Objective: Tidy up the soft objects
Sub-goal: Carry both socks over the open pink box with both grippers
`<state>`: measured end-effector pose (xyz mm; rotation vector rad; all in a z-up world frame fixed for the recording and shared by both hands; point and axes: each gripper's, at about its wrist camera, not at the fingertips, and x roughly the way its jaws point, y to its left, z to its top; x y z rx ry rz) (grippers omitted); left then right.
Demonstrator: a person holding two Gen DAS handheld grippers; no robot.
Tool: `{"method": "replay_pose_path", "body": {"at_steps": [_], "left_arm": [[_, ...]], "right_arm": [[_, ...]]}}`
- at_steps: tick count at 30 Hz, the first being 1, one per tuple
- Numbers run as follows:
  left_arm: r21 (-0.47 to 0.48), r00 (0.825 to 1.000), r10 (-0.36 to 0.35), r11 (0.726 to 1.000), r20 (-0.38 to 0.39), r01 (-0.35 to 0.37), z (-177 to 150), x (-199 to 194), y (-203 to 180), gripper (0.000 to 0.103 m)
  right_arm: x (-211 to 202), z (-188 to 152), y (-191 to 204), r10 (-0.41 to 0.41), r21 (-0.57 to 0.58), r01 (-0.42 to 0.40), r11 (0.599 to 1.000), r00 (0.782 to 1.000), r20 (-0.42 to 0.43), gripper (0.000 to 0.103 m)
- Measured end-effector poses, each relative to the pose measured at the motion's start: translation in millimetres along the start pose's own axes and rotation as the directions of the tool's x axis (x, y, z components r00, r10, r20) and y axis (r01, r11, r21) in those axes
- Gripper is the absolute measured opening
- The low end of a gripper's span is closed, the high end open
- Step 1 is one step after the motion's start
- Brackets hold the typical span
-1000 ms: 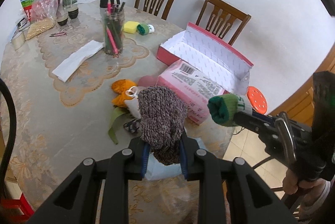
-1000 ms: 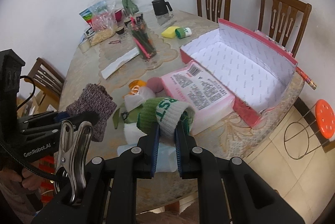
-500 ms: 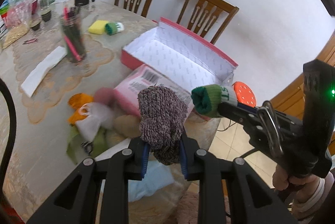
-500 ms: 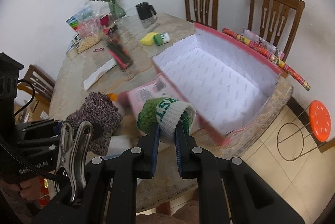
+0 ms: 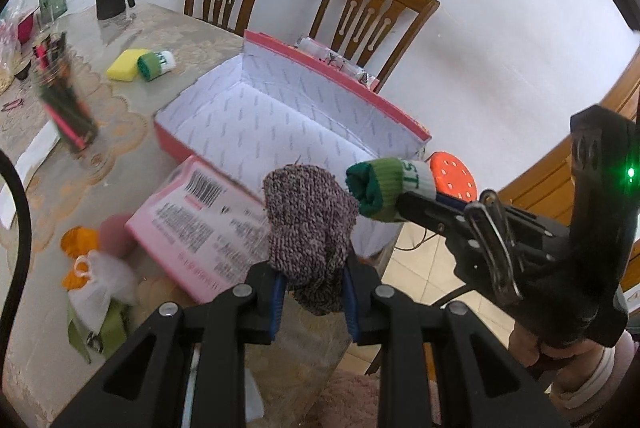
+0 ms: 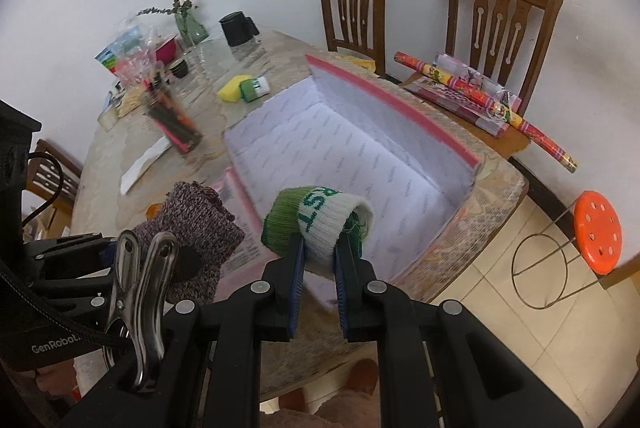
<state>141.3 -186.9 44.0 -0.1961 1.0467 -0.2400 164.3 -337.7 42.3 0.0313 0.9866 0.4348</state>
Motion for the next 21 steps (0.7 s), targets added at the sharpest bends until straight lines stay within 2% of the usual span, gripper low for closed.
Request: {"method": "replay_pose_path", "body": {"at_steps": [12,21], "left_arm": [[-0.028,0.997,0.074,0.997,-0.014,-0.074,42.9,53.6,-0.7,0.025],[-0.041,0.989,0.131,0.99,-0.066,-0.134,59.8,96.9,5.1,0.025]], "right_arm": [[36.3,23.4,-36.5,-0.006,-0.008,0.006,1.0,1.0,-0.031,0.016],[66.0,33.1,-51.2,0.001,-0.018,-0.002,1.0,0.998,-0.065,0.016]]}}
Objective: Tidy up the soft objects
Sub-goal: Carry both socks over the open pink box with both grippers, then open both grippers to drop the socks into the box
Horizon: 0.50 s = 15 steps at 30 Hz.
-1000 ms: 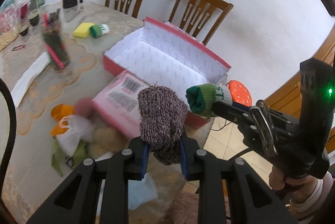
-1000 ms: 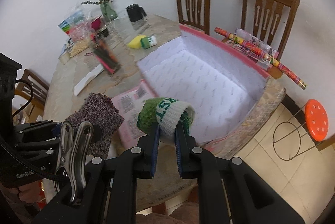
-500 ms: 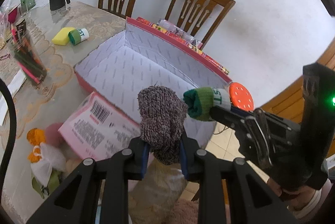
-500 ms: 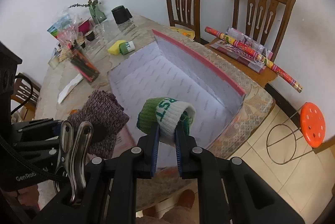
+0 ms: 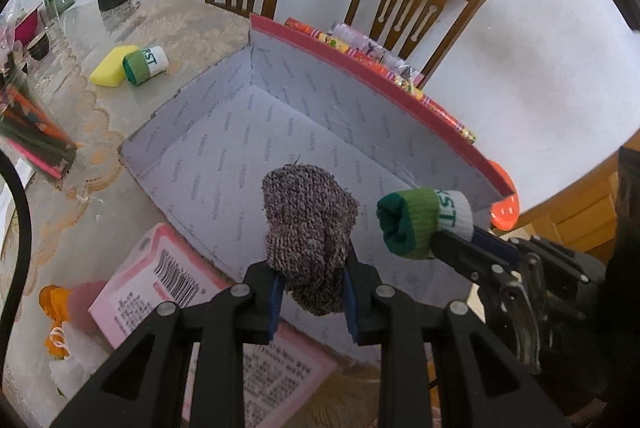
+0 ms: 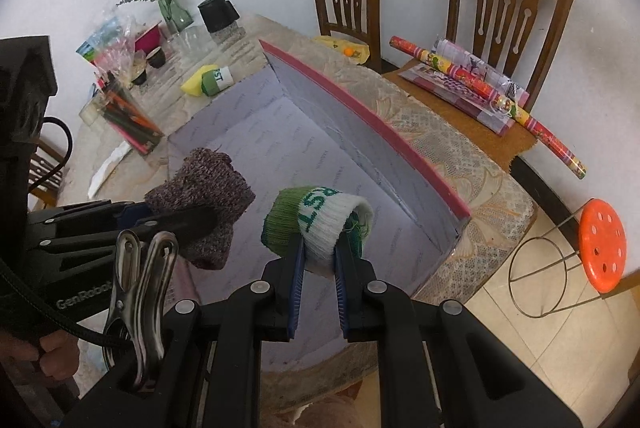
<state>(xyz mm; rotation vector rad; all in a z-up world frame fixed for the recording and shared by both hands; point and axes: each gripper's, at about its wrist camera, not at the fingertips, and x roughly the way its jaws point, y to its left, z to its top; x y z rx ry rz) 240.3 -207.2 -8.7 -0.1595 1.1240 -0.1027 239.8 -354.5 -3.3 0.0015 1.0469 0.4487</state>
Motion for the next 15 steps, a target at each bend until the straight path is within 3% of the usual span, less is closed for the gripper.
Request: {"method": "replay_pose_path", "body": {"at_steps": [5,12,15], "left_arm": [[-0.003,1.0,0.013,1.0,-0.021,-0.013,3.2,14.1,-2.1,0.028],[-0.004,0.999,0.031,1.0,-0.024,-0.031,7.3,17.5,-4.4,0.044],[-0.006,0.999,0.032,0.999,-0.021,-0.032,7.6,17.1,-5.1,0.046]], "right_arm": [[9.1,0.8,-7.0,-0.001,0.009,0.001,1.0,1.0,-0.018,0.016],[13.0,0.6,-14.8,0.004,0.032,-0.003,0.999,0.999,-0.036,0.016],[13.0,0.2,-15.1,0.001,0.039,0.001,0.999,0.999,-0.037,0.016]]}}
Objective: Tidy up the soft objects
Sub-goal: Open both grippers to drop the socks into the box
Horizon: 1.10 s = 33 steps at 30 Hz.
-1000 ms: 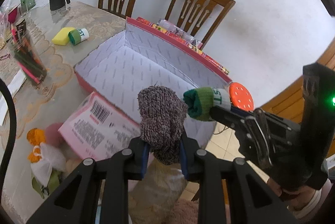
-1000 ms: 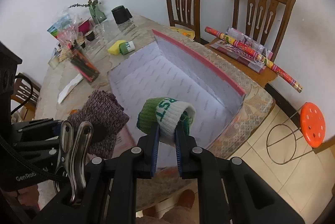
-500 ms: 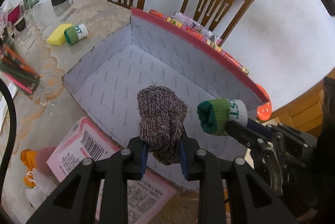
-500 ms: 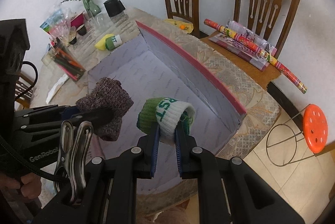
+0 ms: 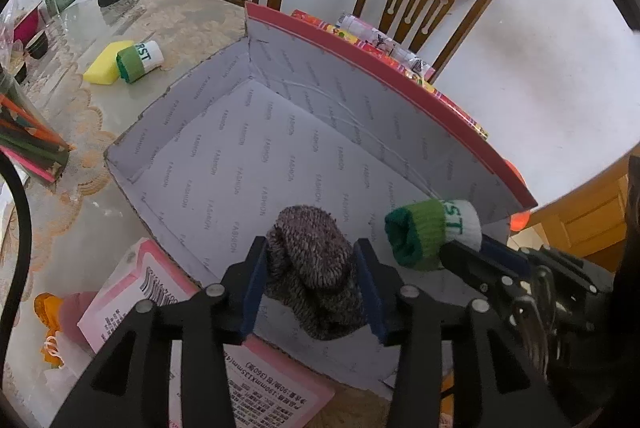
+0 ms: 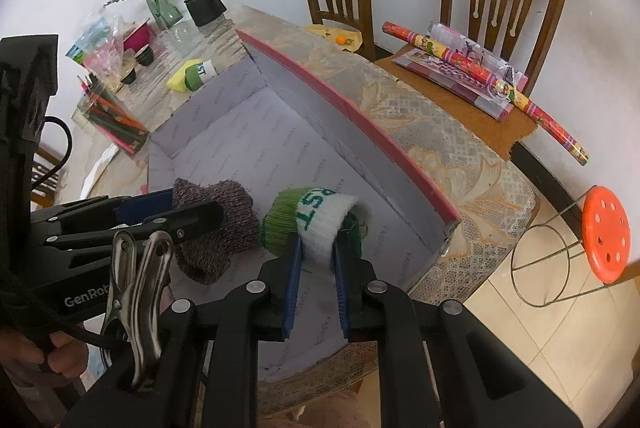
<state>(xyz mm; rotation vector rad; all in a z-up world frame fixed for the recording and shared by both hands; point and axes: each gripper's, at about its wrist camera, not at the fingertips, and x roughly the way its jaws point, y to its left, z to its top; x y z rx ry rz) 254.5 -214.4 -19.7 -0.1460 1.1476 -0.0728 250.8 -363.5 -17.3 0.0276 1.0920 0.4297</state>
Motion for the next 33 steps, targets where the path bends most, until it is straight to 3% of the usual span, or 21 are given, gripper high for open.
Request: {"method": "replay_pose_path", "body": {"at_steps": [5,8,18,33], "left_arm": [[0.001,1.0,0.01,1.0,0.005,-0.01,-0.2,-6.2,0.8,0.046],[0.0,1.0,0.02,1.0,0.02,-0.02,-0.7,-14.9,3.8,0.046],[-0.022,0.999,0.025,0.999,0.04,-0.024,-12.1,-38.3,18.3,0.047],[-0.072,0.994,0.069,0.995,0.082,-0.063,-51.1,-86.6,60.9,0.047]], "right_arm": [[-3.1,0.0,0.2,-0.011,0.011,0.011,1.0,1.0,0.02,0.019],[-5.9,-0.5,0.6,-0.022,0.022,0.021,1.0,0.999,0.038,0.027],[-15.6,-7.3,15.6,-0.021,0.022,0.02,1.0,0.998,0.061,0.033],[-35.0,-27.3,59.9,0.016,-0.011,-0.015,1.0,0.995,0.096,0.033]]}}
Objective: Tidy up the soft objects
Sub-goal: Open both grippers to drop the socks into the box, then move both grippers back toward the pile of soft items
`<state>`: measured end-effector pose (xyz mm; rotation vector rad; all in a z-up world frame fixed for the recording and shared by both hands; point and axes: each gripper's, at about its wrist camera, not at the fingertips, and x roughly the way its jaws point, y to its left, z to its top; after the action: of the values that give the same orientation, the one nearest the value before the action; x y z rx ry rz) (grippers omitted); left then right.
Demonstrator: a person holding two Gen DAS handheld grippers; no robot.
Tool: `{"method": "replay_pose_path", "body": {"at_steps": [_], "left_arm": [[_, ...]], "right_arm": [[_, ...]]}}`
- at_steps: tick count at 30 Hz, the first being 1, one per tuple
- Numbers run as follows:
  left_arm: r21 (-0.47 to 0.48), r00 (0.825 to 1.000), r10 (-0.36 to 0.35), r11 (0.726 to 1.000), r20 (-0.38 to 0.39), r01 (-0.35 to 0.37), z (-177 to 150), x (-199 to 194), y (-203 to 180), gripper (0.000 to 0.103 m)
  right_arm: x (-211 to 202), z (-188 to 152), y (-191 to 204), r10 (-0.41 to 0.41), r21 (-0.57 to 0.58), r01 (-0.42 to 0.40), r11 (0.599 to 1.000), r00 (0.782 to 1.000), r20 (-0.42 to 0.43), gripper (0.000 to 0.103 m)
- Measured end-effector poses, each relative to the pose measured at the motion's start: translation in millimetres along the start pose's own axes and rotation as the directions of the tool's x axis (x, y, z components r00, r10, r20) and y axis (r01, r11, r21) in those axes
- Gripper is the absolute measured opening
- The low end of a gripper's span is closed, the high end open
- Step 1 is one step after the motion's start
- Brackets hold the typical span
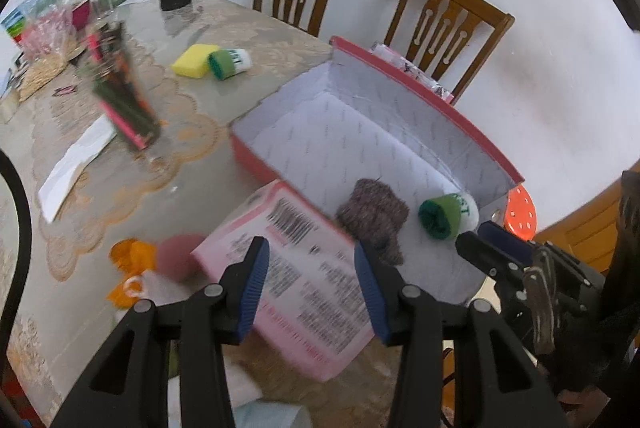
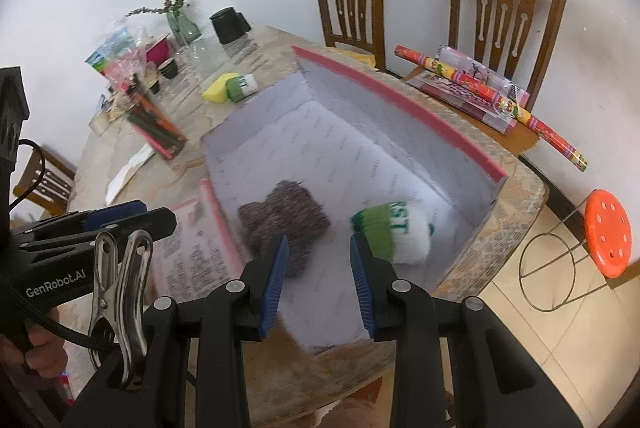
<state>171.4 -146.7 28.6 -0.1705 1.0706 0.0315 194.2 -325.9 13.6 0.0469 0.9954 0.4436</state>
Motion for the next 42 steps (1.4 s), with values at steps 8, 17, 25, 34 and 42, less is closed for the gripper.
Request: {"method": "replay_pose_path", "body": {"at_steps": [8,17,25,34,42], "left_arm": [[-0.051,0.999,0.032,0.998,0.022,-0.031,-31.3,-32.1,41.4,0.047],[-0.095,0.998,0.058,0.994,0.025,-0.056,-77.1,-65.3,84.6,0.047],[-0.114,0.998,0.064,0.992,0.014,-0.062,-112.4,-82.6,115.6,0.047],[-0.112,0.999,0.037,0.993,-0.006,-0.038,-131.9,-84.6,134.9,0.047],[-0.101,1.0,0.008,0.995,-0.006,-0.008,-131.9,-78.8,142.5,0.047]], "right_arm": [[-13.8,-17.8,40.2,0.024,-0.043,-0.023,0.999,1.0,0.01,0.033],[-28.1,-49.0,87.9,0.052,-0.065,-0.052,0.997,0.999,0.007,0.033],[-36.3,-73.3,120.7,0.065,-0.071,-0.065,0.995,0.998,-0.004,0.033],[-41.4,-100.5,151.9,0.07,-0.081,-0.072,0.994,0.997,-0.028,0.033],[-41.9,-113.3,158.9,0.059,-0.063,-0.062,0.996,0.997,-0.046,0.033]]}}
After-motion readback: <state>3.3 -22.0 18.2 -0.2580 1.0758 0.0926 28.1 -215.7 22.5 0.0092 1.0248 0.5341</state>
